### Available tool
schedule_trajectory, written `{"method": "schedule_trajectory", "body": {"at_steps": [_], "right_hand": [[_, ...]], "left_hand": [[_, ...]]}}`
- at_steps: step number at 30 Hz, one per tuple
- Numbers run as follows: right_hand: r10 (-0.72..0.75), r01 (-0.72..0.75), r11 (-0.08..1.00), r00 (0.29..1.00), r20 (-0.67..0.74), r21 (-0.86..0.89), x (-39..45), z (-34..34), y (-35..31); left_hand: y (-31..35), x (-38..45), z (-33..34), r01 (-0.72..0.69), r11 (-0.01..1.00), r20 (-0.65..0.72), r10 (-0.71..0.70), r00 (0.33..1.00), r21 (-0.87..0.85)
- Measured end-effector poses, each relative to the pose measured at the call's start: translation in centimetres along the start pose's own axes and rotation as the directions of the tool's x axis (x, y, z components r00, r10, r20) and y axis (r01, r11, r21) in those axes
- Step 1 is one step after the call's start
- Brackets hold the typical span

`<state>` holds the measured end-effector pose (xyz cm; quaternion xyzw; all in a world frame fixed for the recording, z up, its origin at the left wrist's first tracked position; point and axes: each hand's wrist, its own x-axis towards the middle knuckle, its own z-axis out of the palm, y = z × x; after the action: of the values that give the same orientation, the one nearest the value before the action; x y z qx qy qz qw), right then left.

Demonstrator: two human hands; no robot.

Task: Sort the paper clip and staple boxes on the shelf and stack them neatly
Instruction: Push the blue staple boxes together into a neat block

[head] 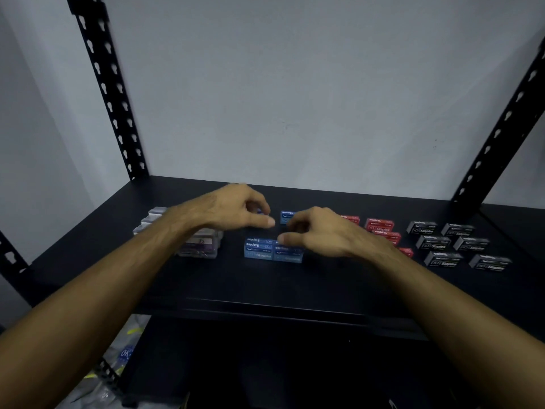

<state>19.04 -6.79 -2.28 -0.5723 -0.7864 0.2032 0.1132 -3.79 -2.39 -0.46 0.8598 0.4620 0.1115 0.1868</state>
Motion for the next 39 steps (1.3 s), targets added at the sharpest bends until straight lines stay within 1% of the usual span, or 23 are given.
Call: {"method": "schedule_trajectory", "body": {"at_steps": [2, 4, 7, 10, 15, 19, 25, 31, 39], "right_hand": [[0.014, -0.013, 1.0, 0.997, -0.069, 0.012, 0.6, -0.4, 0.3], [0.011, -0.017, 0.999, 0.99, -0.141, -0.046, 1.5, -0.6, 0.6], [-0.003, -0.022, 0.992, 0.982, -0.19, -0.125, 3.1, -0.5, 0.8], [0.017, -0.046, 0.985, 0.985, -0.174, -0.166, 4.4, -0.2, 1.2], [0.01, -0.036, 0.976, 0.993, -0.12, -0.216, 5.9, 0.3, 1.7], [-0.001, -0.017, 0.981, 0.996, -0.094, -0.195, 6.2, 0.7, 1.6], [-0.014, -0.003, 0.988, 0.994, -0.105, -0.157, 6.4, 0.8, 1.1], [-0.018, 0.006, 0.991, 0.996, -0.088, -0.133, 6.1, 0.7, 1.1], [-0.027, 0.021, 0.997, 0.997, -0.068, -0.081, 5.0, 0.7, 0.6]], "left_hand": [[-0.8, 1.2, -0.6, 0.013, 1.0, -0.077, -0.012, 0.997, 0.005], [-1.6, 2.5, -0.8, 0.039, 0.998, -0.117, -0.033, 0.993, 0.055], [-2.4, 4.2, -0.4, 0.071, 0.989, -0.059, -0.064, 0.996, 0.127], [-3.0, 5.5, 0.4, 0.076, 0.977, 0.003, -0.078, 0.997, 0.197], [-3.8, 6.7, 1.3, 0.049, 0.981, 0.036, -0.057, 0.998, 0.188], [-3.8, 7.0, 1.8, 0.007, 0.986, 0.043, -0.015, 0.999, 0.165], [-3.1, 6.9, 2.2, -0.024, 0.986, 0.043, 0.017, 0.999, 0.162], [-2.8, 6.6, 2.3, -0.027, 0.984, 0.043, 0.019, 0.999, 0.177], [-1.9, 5.1, 2.2, -0.028, 0.989, 0.077, 0.017, 0.997, 0.144]]}}
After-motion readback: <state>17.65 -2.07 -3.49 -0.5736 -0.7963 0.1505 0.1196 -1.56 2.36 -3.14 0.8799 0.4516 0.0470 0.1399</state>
